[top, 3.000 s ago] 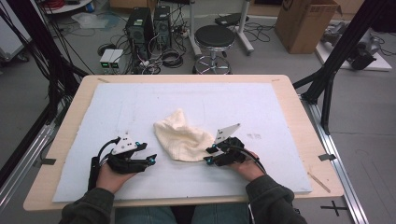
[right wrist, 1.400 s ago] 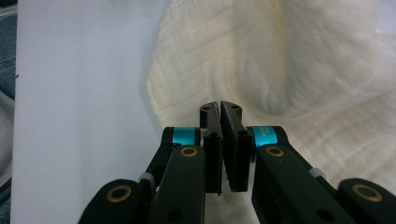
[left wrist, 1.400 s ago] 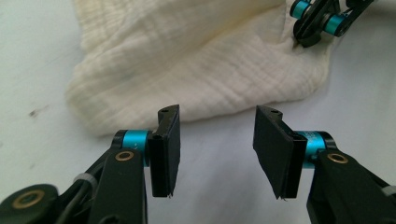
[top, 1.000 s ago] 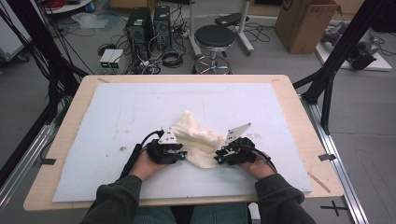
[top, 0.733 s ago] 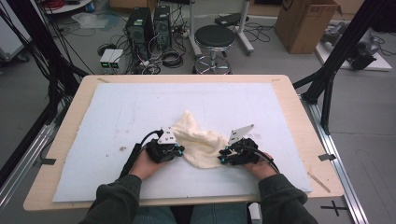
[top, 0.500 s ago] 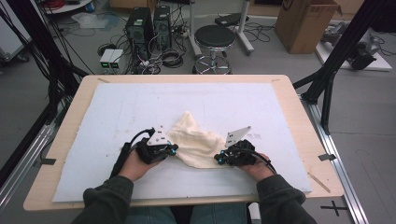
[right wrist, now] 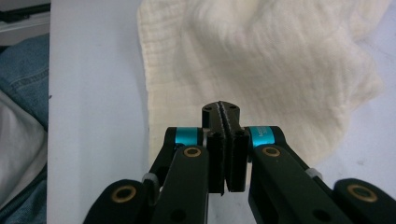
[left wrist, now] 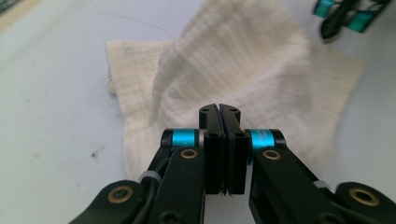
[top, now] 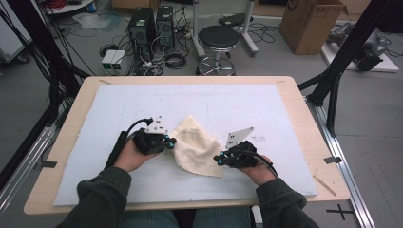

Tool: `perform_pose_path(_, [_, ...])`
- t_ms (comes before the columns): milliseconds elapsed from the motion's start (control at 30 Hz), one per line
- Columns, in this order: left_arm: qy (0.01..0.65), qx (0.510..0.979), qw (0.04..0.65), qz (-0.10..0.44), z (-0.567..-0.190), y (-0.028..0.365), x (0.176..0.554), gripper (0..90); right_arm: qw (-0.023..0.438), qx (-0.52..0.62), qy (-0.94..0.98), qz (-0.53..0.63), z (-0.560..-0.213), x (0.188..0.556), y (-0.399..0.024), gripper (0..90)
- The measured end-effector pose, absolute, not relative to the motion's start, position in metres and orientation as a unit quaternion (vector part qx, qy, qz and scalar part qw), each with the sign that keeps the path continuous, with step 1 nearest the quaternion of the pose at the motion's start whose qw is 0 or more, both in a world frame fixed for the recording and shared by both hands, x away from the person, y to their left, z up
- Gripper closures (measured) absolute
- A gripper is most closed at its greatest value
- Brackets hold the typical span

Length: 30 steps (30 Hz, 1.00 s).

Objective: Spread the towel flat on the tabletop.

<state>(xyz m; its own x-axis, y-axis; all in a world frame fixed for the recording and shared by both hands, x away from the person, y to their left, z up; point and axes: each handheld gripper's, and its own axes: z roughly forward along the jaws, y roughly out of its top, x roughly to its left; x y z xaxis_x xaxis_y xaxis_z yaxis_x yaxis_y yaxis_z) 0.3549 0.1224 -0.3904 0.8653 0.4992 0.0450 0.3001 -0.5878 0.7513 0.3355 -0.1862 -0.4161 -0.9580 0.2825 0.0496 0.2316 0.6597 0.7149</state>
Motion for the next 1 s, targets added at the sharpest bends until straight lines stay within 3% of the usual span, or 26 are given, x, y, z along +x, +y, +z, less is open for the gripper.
perform_pose_path(133, [0.251,0.872,0.404,0.111,-0.411,0.101,0.379,87.9,0.030,0.142,0.916,0.373,-0.424,0.340,-0.180,72.2])
perform_pose_path(233, [0.263,0.869,0.404,0.111,-0.422,0.091,0.391,87.8,0.018,0.156,0.922,0.354,-0.433,0.345,-0.177,68.8])
perform_pose_path(433, [0.274,0.869,0.400,0.097,-0.426,0.093,0.397,82.2,0.024,0.151,0.922,0.356,-0.435,0.348,-0.177,87.8])
perform_pose_path(633, [0.273,0.854,0.429,0.111,-0.404,0.112,0.383,68.1,0.037,0.154,0.924,0.348,-0.433,0.349,-0.182,89.1])
perform_pose_path(800, [0.261,0.855,0.431,0.121,-0.395,0.131,0.363,66.9,0.059,0.175,0.921,0.342,-0.432,0.350,-0.199,89.1])
perform_pose_path(1000, [0.239,0.878,0.405,0.092,-0.405,0.134,0.347,72.2,0.065,0.202,0.916,0.340,-0.432,0.352,-0.216,89.1])
